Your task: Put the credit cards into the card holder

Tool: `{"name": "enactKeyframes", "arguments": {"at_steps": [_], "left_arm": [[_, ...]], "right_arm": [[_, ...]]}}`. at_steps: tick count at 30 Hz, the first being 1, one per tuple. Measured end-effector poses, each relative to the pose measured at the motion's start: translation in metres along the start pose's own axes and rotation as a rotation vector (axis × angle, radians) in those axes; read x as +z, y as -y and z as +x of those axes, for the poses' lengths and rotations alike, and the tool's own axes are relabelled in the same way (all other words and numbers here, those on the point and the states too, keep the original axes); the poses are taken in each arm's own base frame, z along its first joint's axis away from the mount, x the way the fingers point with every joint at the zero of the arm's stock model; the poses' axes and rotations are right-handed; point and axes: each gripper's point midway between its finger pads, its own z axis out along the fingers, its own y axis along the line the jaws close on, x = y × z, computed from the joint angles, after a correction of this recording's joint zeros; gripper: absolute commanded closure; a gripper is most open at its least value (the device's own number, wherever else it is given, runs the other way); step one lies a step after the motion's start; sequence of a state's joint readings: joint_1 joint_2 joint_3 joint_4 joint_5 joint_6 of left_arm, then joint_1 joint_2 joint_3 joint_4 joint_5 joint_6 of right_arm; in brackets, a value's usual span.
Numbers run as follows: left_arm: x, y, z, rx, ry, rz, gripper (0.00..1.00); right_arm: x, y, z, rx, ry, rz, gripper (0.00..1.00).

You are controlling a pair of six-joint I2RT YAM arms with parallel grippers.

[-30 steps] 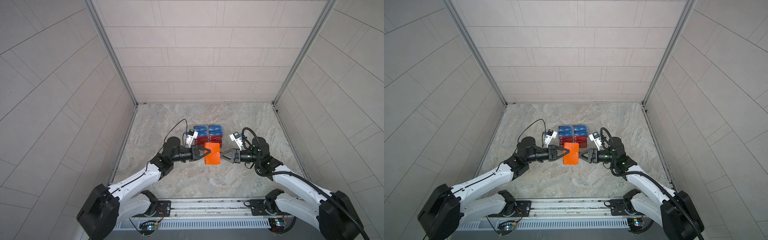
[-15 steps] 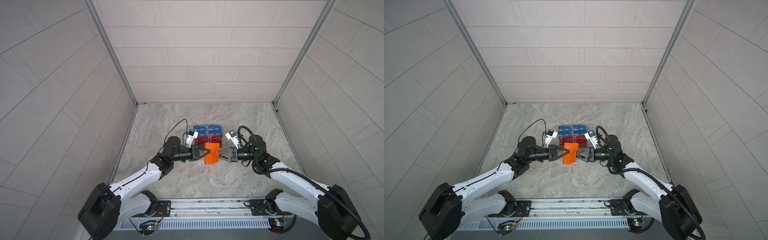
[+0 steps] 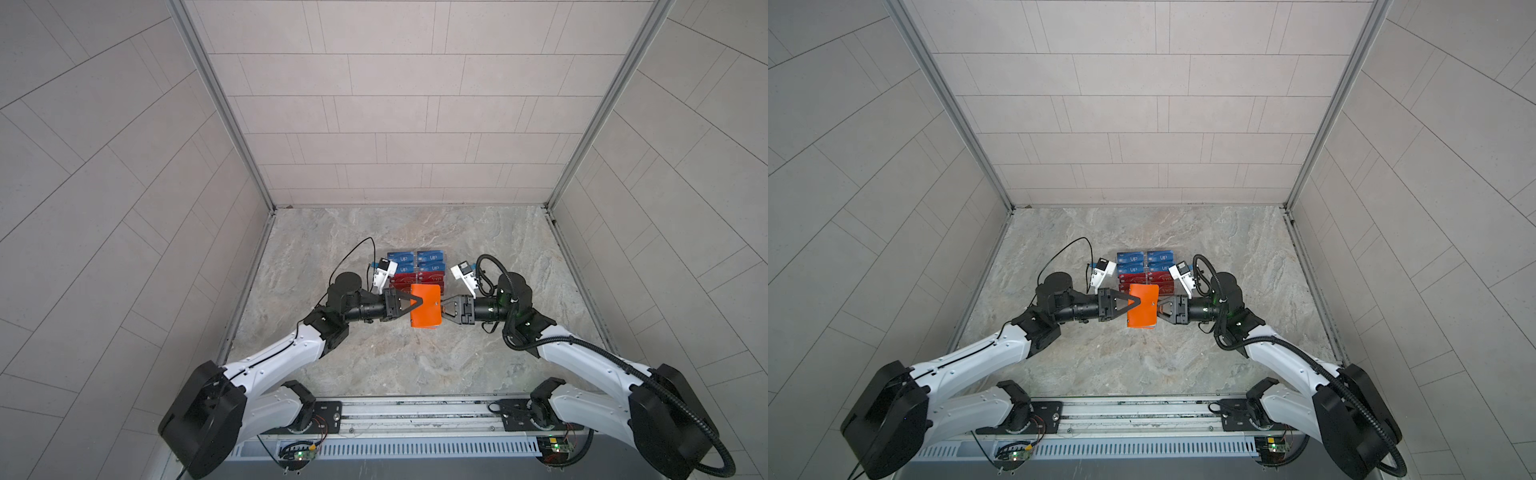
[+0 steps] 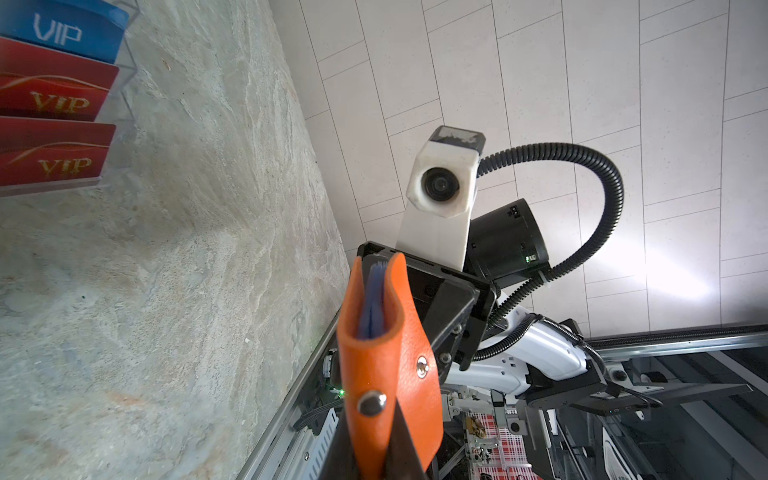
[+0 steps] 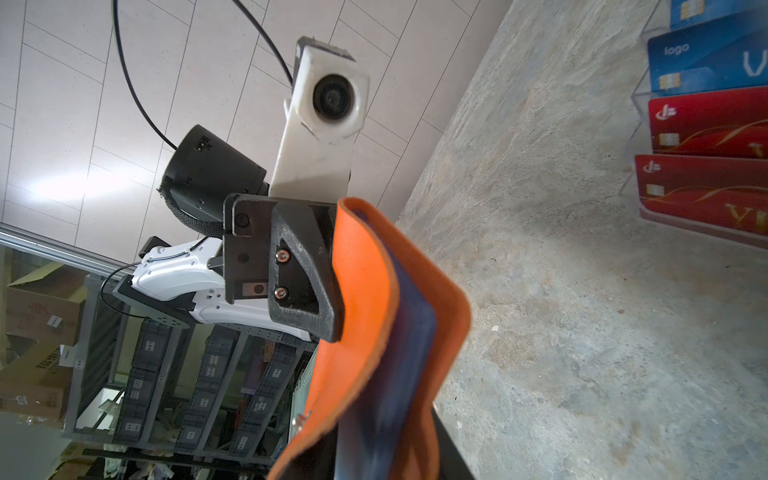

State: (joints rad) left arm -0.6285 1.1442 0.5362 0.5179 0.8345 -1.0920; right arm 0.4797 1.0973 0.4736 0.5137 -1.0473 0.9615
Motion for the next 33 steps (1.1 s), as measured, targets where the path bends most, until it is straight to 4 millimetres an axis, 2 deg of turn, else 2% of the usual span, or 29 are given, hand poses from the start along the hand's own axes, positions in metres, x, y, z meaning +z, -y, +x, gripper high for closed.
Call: {"name": "enactKeyframes", "arguments": {"at_steps": [2,3,6,7,10,15,19,21,24,27,30,33], "left_arm": [[0.0,0.001,0.0,0.002,0.0,0.002,0.97],[0.0,0.001,0.0,0.002,0.0,0.002,0.97],[0.0,0.0,0.0,0.001,0.0,0.001,0.96],[0.0,0.0,0.0,0.001,0.0,0.001,0.95],[0.0,-0.001,0.0,0.0,0.002,-0.005,0.88],[-0.002,-0.005,0.001,-0.004,0.001,-0.038,0.5],[-0.007,0.002,-0.005,0.02,0.001,-0.096,0.39],[-0.013,0.009,-0.013,0.048,0.009,-0.155,0.36],[-0.026,0.023,-0.032,0.104,0.048,-0.285,0.38],[-0.041,0.034,-0.046,0.164,0.099,-0.468,0.37],[-0.042,0.043,-0.036,0.222,0.07,-0.618,0.37],[-0.038,0.039,-0.022,0.268,0.026,-0.739,0.36]], "right_arm": [[0.0,0.0,0.0,0.0,0.002,0.0,0.75],[-0.001,-0.001,-0.001,-0.003,0.004,0.001,0.8],[-0.002,-0.003,-0.001,-0.018,0.011,0.004,0.85],[-0.002,-0.004,-0.001,-0.022,0.012,0.004,0.98],[-0.003,-0.003,-0.001,-0.024,0.014,0.009,1.0],[-0.003,0.0,0.002,-0.021,0.006,0.023,1.0],[-0.003,0.007,0.003,-0.007,0.009,0.054,1.0],[-0.003,0.008,0.002,-0.01,0.01,0.064,1.0],[-0.003,0.008,-0.001,-0.015,0.013,0.072,1.0],[0.0,0.01,-0.005,-0.01,0.011,0.08,1.0],[0.004,0.014,-0.008,-0.003,0.005,0.088,1.0],[0.007,0.017,-0.011,0.001,0.0,0.093,1.0]]}}
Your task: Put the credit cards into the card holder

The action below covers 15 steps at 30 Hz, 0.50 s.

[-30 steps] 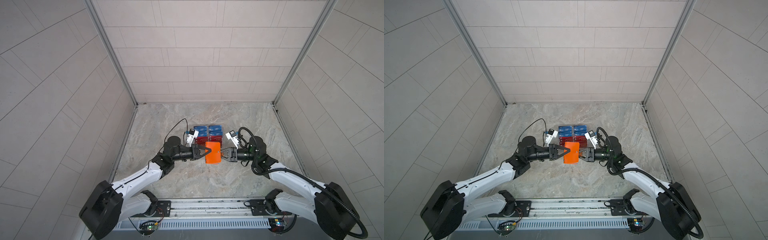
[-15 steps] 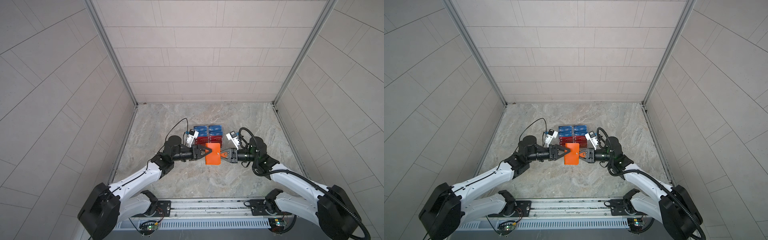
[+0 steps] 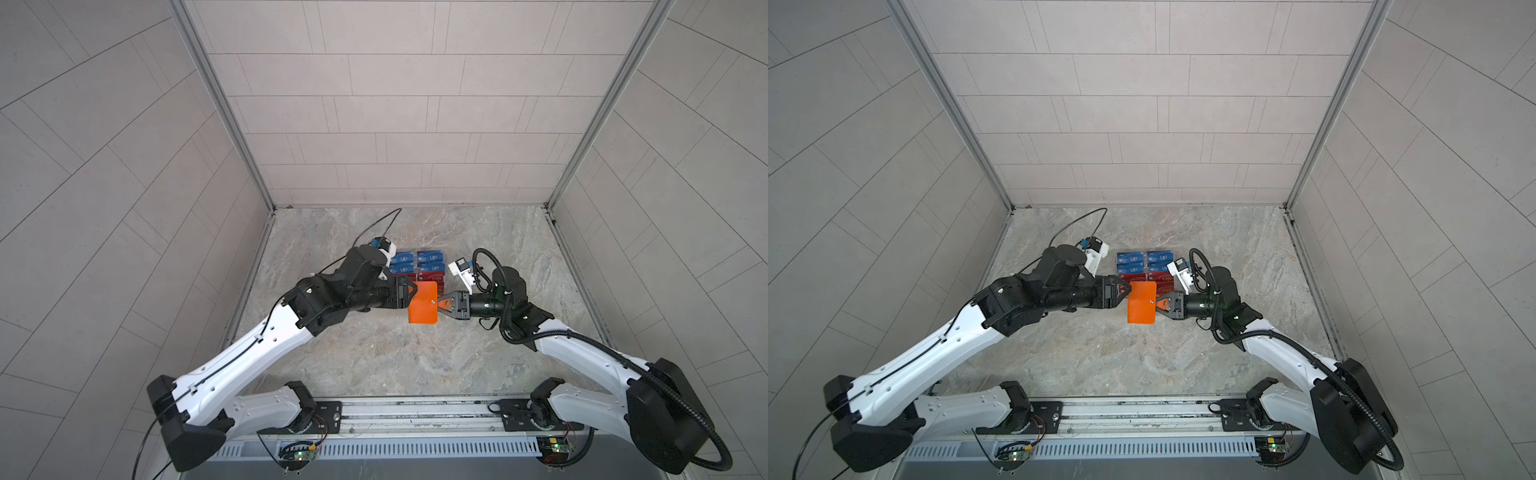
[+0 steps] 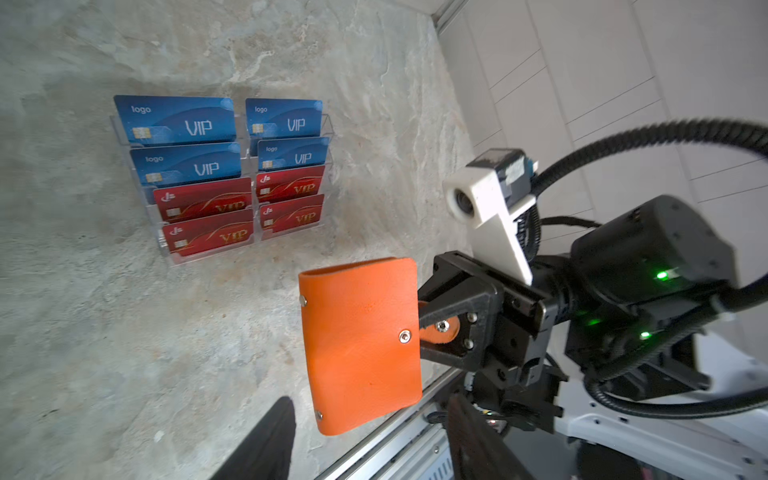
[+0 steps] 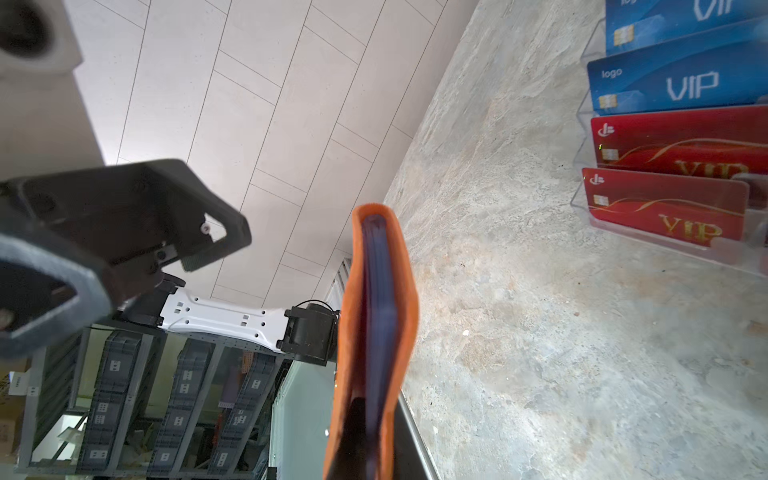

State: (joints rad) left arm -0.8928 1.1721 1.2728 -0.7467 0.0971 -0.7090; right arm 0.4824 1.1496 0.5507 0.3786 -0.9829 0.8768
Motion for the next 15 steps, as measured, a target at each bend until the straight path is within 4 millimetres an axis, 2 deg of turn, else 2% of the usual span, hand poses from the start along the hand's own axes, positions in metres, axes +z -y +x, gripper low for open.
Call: {"name": "enactKeyframes", "arguments": {"at_steps": [2,5,8,15], "left_arm": [[0.007,0.0,0.011,0.048,-0.037,-0.084,0.32],[0.023,0.003,0.016,0.109,-0.071,-0.175,0.32],[0.038,0.003,0.013,0.132,-0.081,-0.228,0.31],[0.053,-0.001,0.001,0.164,-0.064,-0.305,0.28]], "right_arm": [[0.002,0.001,-0.002,0.001,-0.003,0.003,1.0],[0.005,0.003,-0.004,0.002,-0.007,0.007,1.0],[0.007,0.006,-0.005,0.007,-0.012,0.014,1.0],[0.01,0.01,-0.01,0.008,-0.02,0.049,1.0]]}}
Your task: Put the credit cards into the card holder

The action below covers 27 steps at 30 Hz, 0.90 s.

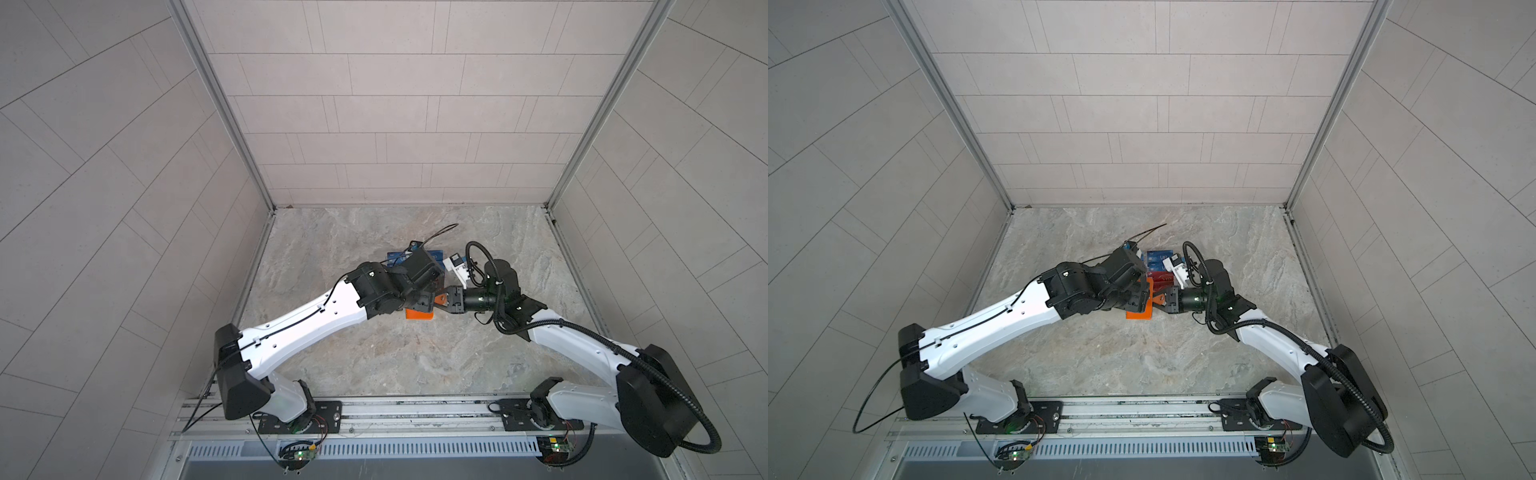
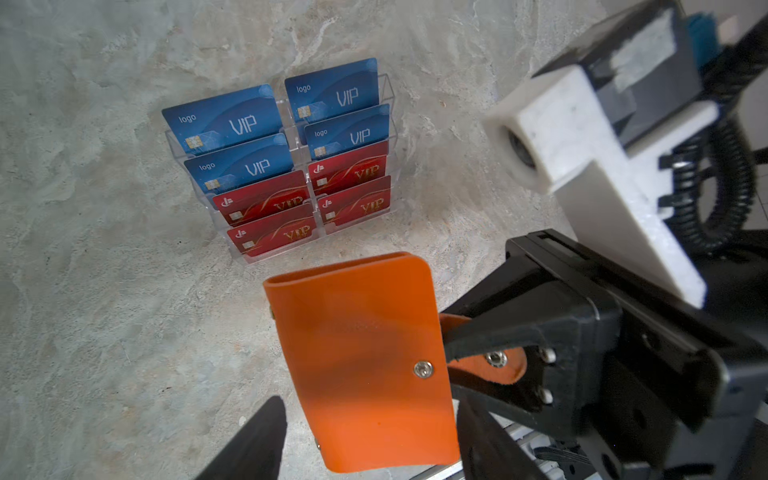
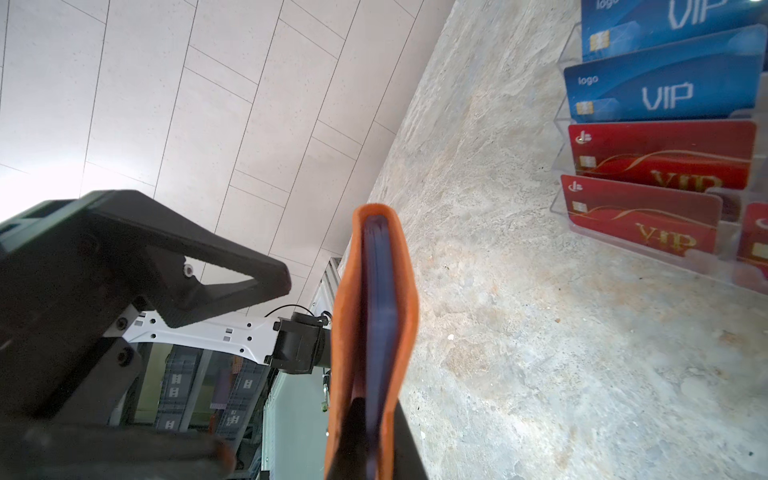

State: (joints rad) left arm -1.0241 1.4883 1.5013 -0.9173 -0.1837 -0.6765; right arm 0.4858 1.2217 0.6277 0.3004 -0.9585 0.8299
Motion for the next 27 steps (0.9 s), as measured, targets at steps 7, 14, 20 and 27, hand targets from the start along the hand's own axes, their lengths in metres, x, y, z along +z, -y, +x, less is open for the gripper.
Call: {"name": "enactKeyframes", "arguments": {"at_steps": [7,14,20,27], "left_arm": [[0.015,0.008,-0.013,0.016,0.011,-0.03,0.28],[0.027,0.003,-0.015,0.004,0.0,-0.055,0.3],[0.033,-0.005,-0.02,-0.019,0.005,-0.069,0.33],[0.037,-0.007,-0.017,-0.023,-0.002,-0.073,0.34]], "right_arm": [[0.003,0.006,0.004,0.007,-0.014,0.019,1.0],[0.004,0.007,0.004,0.0,-0.012,0.027,1.0],[0.004,0.007,0.004,-0.01,-0.013,0.028,1.0],[0.005,0.01,0.007,-0.013,-0.021,0.038,1.0]]}}
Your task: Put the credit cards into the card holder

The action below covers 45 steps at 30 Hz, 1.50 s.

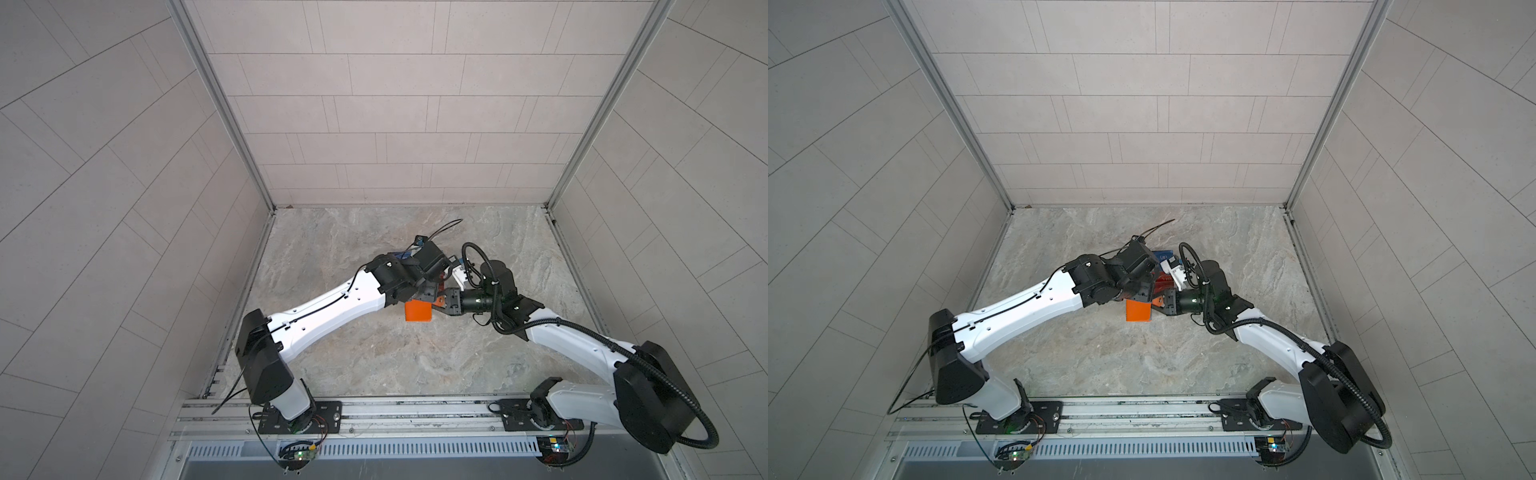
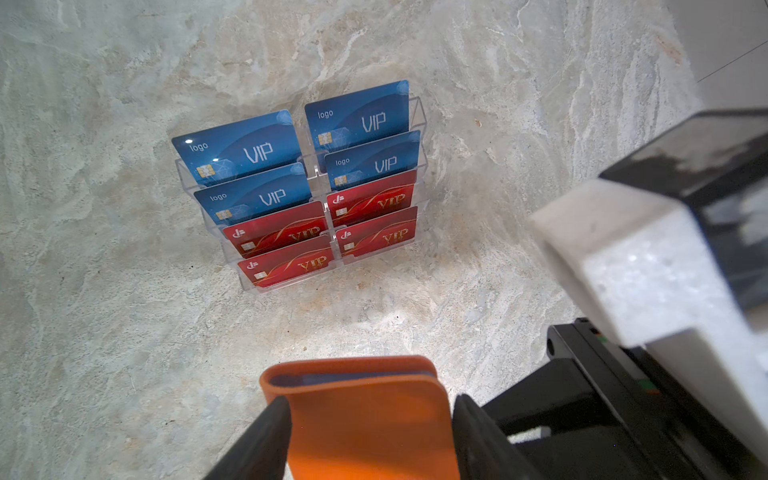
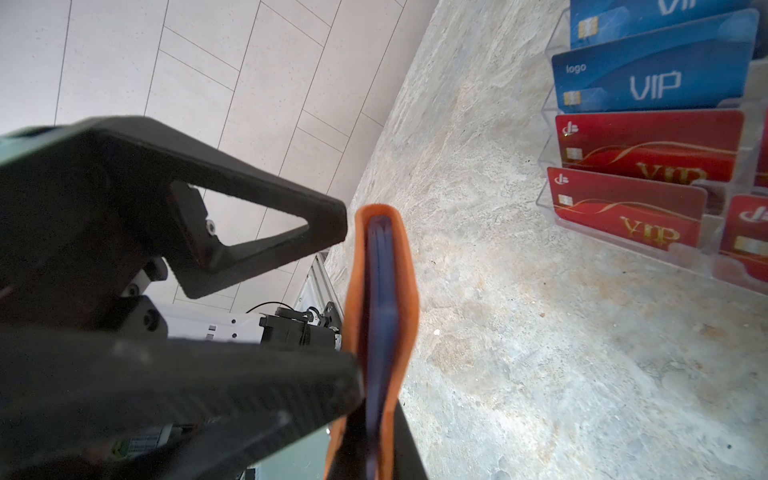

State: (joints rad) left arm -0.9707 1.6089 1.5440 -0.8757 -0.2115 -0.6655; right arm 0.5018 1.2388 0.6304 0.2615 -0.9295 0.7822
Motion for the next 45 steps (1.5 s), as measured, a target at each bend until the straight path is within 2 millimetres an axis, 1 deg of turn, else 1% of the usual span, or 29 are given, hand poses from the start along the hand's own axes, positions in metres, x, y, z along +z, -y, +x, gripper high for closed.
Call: {"name": "enactKeyframes", "arguments": {"at_steps": [4,7,14,24,29,34,40,45], "left_arm": [[0.001,0.001,0.001,0.002,-0.007,0.003,0.32],[0.005,0.002,0.004,0.006,-0.018,-0.002,0.31],[0.016,0.002,0.012,0.004,-0.046,-0.012,0.31],[0.017,-0.001,0.015,0.0,-0.047,-0.022,0.38],[0.011,-0.009,0.019,-0.005,-0.044,-0.02,0.39],[0.003,-0.022,0.021,-0.018,-0.04,-0.027,0.42],[-0.004,-0.03,0.022,-0.014,-0.044,-0.027,0.55],[-0.004,-0.034,0.033,0.003,-0.079,-0.024,0.57]], "right_arm": [[0.002,0.004,0.002,0.003,-0.007,0.012,1.0],[0.002,0.007,0.003,0.007,-0.01,0.024,1.0],[0.002,0.008,0.004,0.003,-0.013,0.029,1.0],[0.004,0.012,0.006,0.004,-0.021,0.038,1.0],[0.007,0.017,0.01,0.013,-0.036,0.045,1.0],[0.011,0.021,0.01,0.025,-0.045,0.053,1.0],[0.012,0.02,0.006,0.019,-0.042,0.051,1.0],[0.014,0.022,0.006,0.027,-0.048,0.055,1.0]]}}
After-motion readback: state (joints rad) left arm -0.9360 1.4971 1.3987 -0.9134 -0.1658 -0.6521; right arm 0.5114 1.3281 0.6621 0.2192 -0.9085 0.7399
